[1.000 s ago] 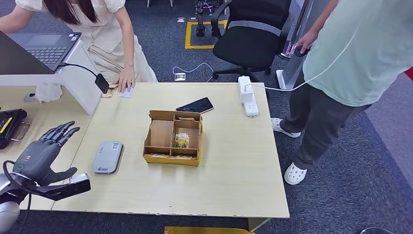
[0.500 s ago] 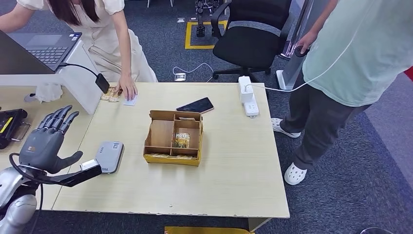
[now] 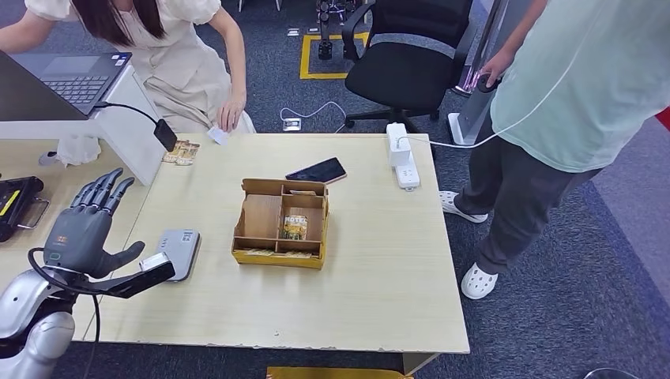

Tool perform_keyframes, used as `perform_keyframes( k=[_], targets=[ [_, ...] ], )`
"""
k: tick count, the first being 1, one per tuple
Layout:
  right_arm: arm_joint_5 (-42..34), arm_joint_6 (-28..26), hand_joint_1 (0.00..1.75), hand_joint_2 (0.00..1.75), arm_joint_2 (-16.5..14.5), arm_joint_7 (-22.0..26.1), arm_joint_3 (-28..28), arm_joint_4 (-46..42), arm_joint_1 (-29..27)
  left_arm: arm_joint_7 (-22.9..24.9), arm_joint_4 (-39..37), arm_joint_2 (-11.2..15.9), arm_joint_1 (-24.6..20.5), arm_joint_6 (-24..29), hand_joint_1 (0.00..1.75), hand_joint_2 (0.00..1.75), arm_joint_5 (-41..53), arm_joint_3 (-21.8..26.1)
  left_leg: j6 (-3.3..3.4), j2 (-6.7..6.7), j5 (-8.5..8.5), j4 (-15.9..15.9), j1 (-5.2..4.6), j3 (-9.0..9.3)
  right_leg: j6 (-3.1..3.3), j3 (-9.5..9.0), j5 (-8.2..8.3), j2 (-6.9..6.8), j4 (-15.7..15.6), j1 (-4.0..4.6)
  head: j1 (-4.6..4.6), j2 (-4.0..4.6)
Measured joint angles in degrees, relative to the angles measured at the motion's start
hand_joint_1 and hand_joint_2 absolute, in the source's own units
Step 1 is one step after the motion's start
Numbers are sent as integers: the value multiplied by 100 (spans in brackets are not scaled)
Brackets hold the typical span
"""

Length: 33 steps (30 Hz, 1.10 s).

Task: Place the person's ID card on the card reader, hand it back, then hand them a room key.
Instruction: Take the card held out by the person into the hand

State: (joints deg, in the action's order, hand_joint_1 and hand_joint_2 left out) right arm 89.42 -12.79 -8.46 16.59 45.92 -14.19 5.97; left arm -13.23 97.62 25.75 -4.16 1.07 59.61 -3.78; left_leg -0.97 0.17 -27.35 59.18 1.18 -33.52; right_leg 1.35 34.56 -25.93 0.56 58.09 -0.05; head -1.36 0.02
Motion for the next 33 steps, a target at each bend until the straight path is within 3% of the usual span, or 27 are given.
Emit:
perform_keyframes(
  k=[33],
  targets=[
    [0,0,0,175,0,2,-4,0,-3,119,-86,-226,-26,7,0,175,384,233,0,0,0,0,0,0,0,0,0,0,0,0,0,0]
  ],
)
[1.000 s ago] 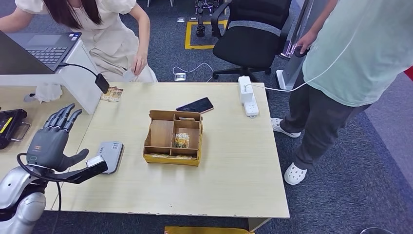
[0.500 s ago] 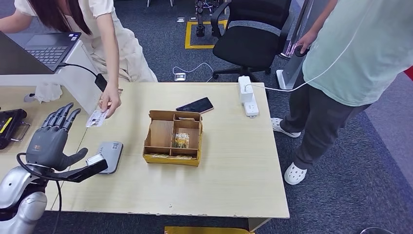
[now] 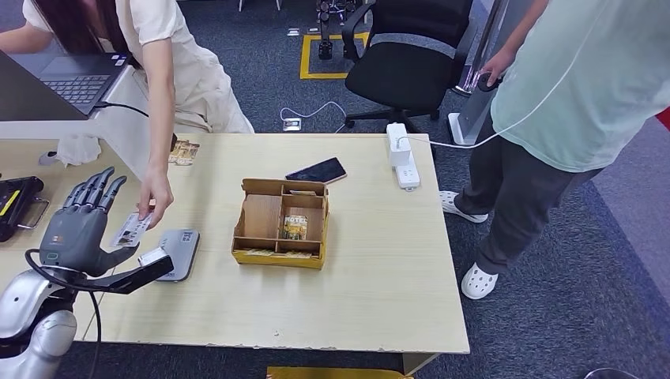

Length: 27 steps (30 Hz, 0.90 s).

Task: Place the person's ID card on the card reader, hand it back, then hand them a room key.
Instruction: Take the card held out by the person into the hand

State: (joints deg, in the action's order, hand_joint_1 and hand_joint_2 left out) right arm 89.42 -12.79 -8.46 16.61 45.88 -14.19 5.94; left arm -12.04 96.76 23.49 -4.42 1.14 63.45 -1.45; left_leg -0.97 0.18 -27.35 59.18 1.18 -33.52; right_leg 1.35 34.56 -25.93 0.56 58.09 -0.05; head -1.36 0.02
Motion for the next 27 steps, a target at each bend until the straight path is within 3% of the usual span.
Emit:
perform_keyframes(
  k=[7,9,11,13,15,27],
  targets=[
    [0,0,0,175,0,-2,0,0,0,3,-22,-37,9,2,2,175,7,9,0,0,0,0,0,-1,0,0,0,0,0,0,0,0],
    [0,0,0,175,0,-2,0,0,0,11,-27,-60,24,2,20,175,22,10,0,0,0,0,0,-2,0,0,0,0,0,0,0,0],
    [0,0,0,175,0,-1,0,0,0,15,-44,-76,37,-5,64,175,26,11,0,0,0,0,0,-2,0,0,0,0,0,0,1,1],
    [0,0,0,175,0,0,0,0,0,7,-64,-80,51,-29,128,175,-3,15,0,0,0,0,0,-2,0,0,0,0,0,0,0,1],
    [0,0,0,175,0,1,0,0,0,-12,-74,-76,70,-77,169,175,-59,21,0,0,0,0,0,-3,0,0,0,0,0,0,0,1],
    [0,0,0,175,0,0,0,0,2,-44,-76,-73,139,-171,175,175,-192,109,0,-1,0,0,0,-2,0,0,0,1,0,0,-1,-1]
  ],
)
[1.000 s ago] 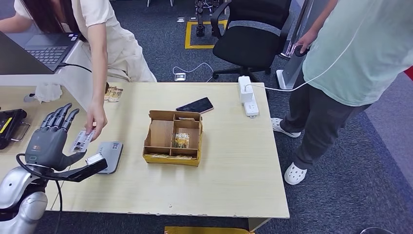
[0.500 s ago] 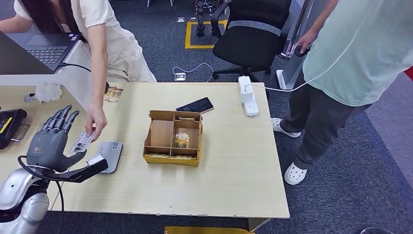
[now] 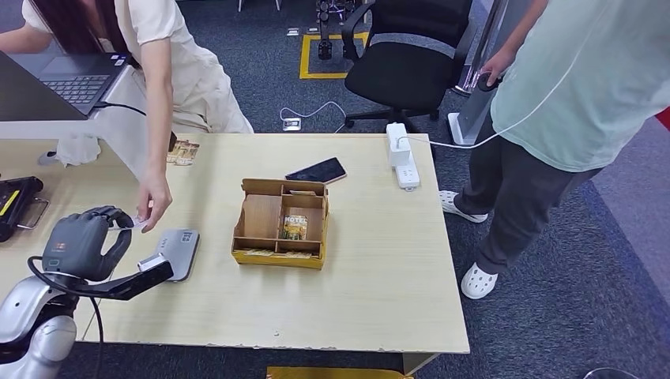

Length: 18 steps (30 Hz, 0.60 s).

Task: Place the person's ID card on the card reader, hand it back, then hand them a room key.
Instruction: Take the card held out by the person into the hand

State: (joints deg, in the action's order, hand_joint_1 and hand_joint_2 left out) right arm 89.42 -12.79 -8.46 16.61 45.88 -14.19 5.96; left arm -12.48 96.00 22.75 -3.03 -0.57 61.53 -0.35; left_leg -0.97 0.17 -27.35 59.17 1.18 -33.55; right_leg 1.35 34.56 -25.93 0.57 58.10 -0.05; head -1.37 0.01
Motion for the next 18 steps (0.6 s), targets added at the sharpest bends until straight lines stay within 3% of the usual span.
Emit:
perform_keyframes(
  k=[18],
  targets=[
    [0,0,0,175,0,-7,0,0,1,10,-1,0,68,-27,173,175,-49,40,-2,3,-1,0,0,-1,0,0,0,-3,0,0,1,0]
  ],
)
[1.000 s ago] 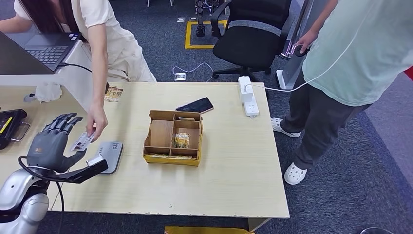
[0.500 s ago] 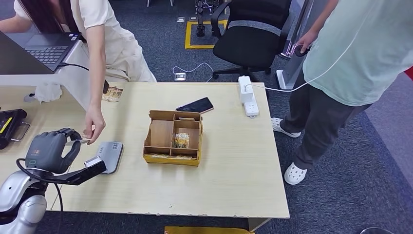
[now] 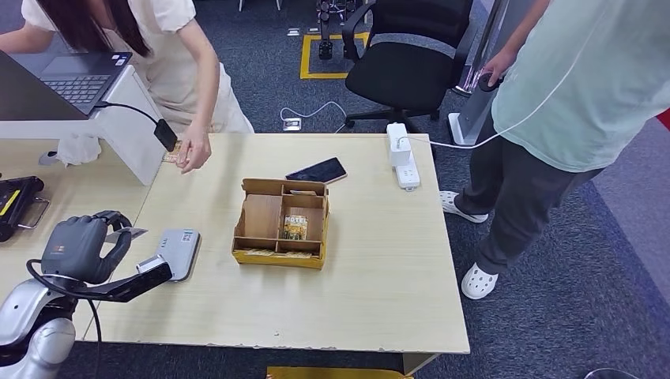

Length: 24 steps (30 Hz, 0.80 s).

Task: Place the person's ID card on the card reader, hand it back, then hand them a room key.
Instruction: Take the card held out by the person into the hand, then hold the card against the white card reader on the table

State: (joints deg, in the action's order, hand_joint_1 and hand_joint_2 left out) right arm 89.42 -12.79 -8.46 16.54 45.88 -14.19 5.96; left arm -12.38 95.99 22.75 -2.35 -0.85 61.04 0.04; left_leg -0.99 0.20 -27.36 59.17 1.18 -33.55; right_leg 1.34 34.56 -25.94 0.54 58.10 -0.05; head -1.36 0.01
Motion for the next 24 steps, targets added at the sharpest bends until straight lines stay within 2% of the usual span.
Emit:
perform_keyframes(
  k=[3,10,12,15,16,17,19,21,24],
  targets=[
    [0,0,0,175,1,-5,0,0,0,16,0,0,1,10,168,175,17,0,0,0,0,0,0,0,0,0,0,0,0,0,0,1],
    [0,0,0,175,0,-7,0,0,0,56,-7,-66,22,114,175,175,207,0,0,0,0,0,0,0,0,0,0,0,0,0,-1,-1],
    [1,0,0,175,0,-8,0,0,1,61,-23,-110,32,148,162,175,264,0,0,0,0,0,0,0,0,0,0,0,0,0,0,0],
    [2,0,0,175,0,-8,0,0,1,60,-45,-164,42,159,116,175,299,0,0,0,0,0,0,0,0,0,0,0,0,0,-1,1],
    [2,0,0,175,0,-8,0,0,1,61,-54,-181,44,169,117,175,315,0,0,0,0,0,0,0,0,0,0,0,0,0,-1,0],
    [2,0,0,175,0,-10,-1,0,1,61,-66,-198,46,181,127,175,332,0,0,0,0,0,0,0,0,0,0,0,0,0,-1,1],
    [2,0,0,175,0,-22,-2,0,1,75,-90,-253,57,206,166,175,369,0,0,0,0,0,0,0,0,0,0,0,0,0,-1,1],
    [5,0,0,175,0,-33,-3,0,1,124,-115,-359,90,230,175,175,424,0,0,0,0,0,0,0,0,0,0,0,0,0,-1,1],
    [9,0,0,175,0,-34,-7,0,1,213,-184,-557,184,302,175,175,591,0,0,-1,-1,0,0,0,0,0,0,1,0,-1,0,1]
  ],
)
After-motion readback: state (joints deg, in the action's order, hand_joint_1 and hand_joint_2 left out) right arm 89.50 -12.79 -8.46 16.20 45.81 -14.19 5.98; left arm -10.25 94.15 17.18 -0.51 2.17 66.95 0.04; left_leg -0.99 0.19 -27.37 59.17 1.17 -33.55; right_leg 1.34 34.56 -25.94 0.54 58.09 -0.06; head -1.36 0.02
